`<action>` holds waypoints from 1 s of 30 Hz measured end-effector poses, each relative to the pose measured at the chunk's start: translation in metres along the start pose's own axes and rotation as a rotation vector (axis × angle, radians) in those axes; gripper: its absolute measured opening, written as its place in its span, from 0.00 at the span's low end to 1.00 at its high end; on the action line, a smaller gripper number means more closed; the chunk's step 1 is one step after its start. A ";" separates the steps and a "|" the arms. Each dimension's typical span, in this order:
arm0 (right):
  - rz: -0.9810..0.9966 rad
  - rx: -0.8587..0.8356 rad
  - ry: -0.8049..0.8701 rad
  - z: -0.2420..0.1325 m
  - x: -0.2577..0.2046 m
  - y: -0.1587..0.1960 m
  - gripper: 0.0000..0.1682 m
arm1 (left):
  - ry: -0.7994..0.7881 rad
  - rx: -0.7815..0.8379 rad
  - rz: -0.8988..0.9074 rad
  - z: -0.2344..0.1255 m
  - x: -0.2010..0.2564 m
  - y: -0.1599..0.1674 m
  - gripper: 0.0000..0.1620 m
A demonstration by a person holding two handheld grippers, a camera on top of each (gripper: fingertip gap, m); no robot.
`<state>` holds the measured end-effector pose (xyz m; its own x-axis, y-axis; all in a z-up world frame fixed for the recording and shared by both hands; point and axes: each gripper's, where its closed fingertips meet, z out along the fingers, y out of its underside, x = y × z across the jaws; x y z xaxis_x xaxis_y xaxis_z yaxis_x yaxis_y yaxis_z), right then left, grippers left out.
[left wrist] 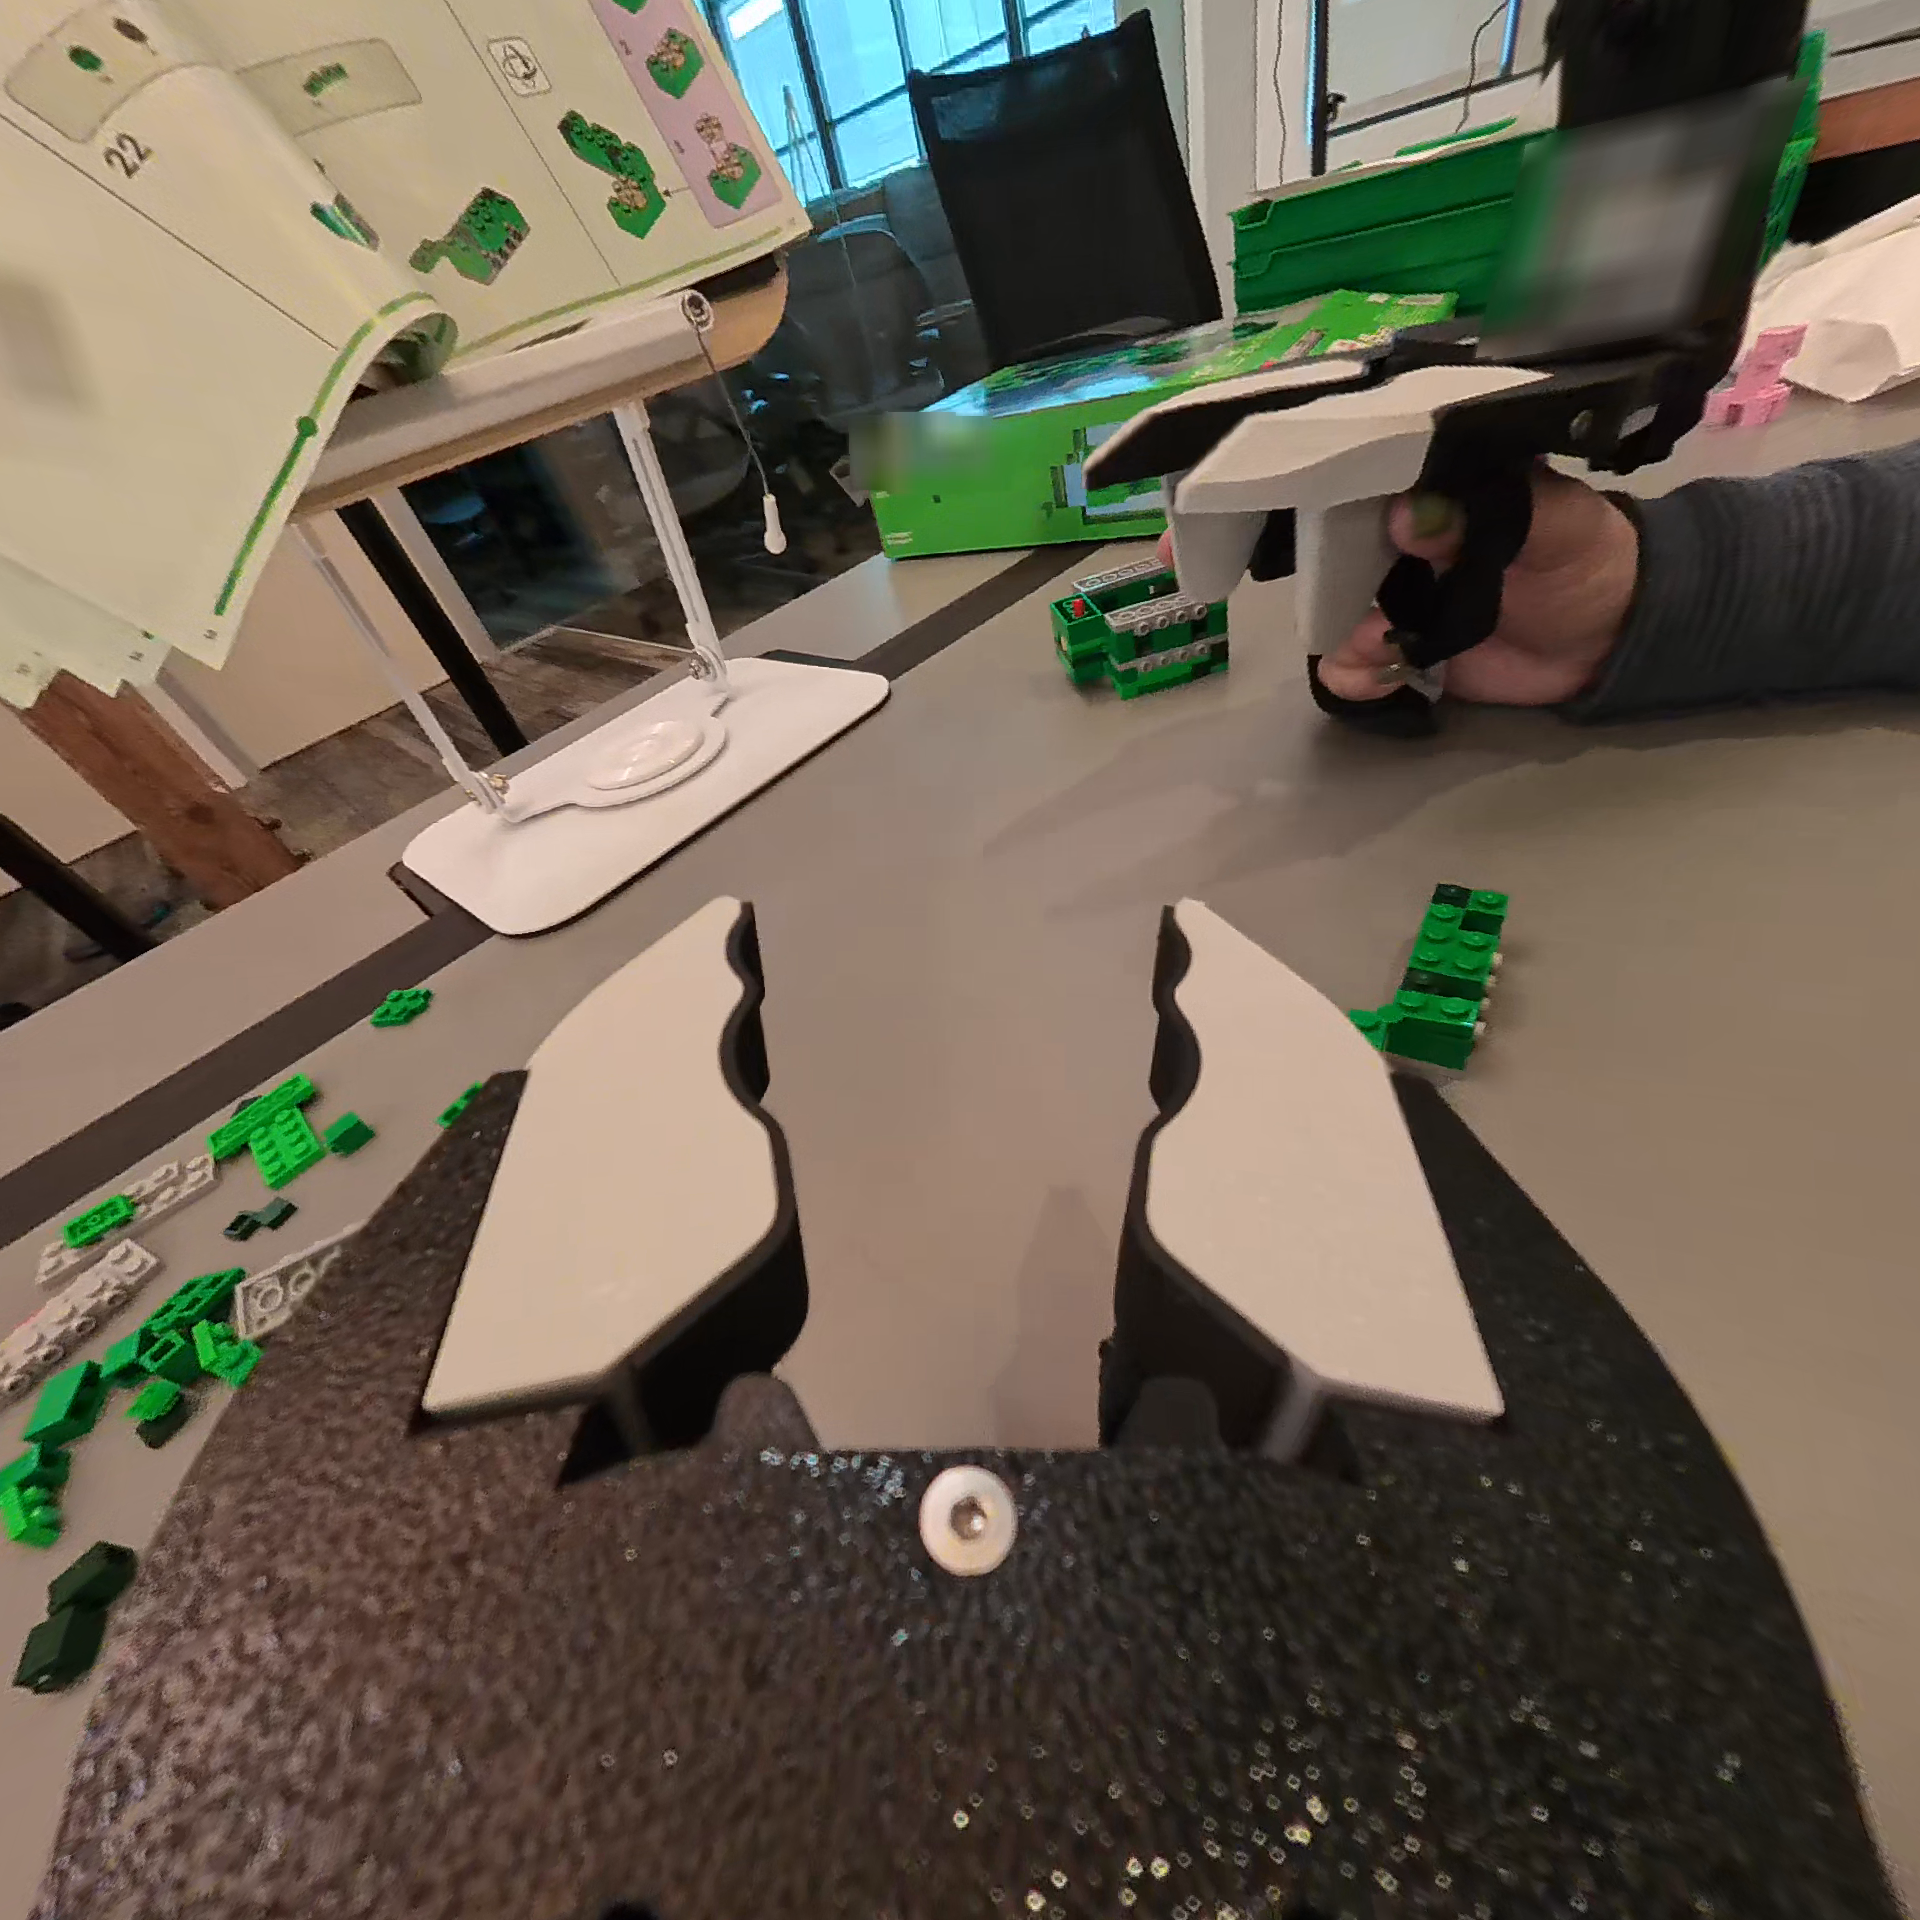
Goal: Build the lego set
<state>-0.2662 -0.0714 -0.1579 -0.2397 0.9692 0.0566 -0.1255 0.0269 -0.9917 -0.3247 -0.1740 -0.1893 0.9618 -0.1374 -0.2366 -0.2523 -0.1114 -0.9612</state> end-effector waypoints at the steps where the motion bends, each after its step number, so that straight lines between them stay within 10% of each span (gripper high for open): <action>1: -0.008 0.001 0.027 0.000 0.004 0.000 0.23 | -0.001 0.001 0.008 0.000 0.001 0.000 0.44; 30: -0.247 0.026 0.235 -0.005 0.017 -0.008 0.18 | -0.070 -0.050 0.101 0.005 -0.001 0.006 0.26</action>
<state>-0.2642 -0.0538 -0.1499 0.0288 0.9641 0.2638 -0.1771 0.2647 -0.9479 -0.3265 -0.1696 -0.1959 0.9358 -0.0819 -0.3429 -0.3517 -0.1493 -0.9241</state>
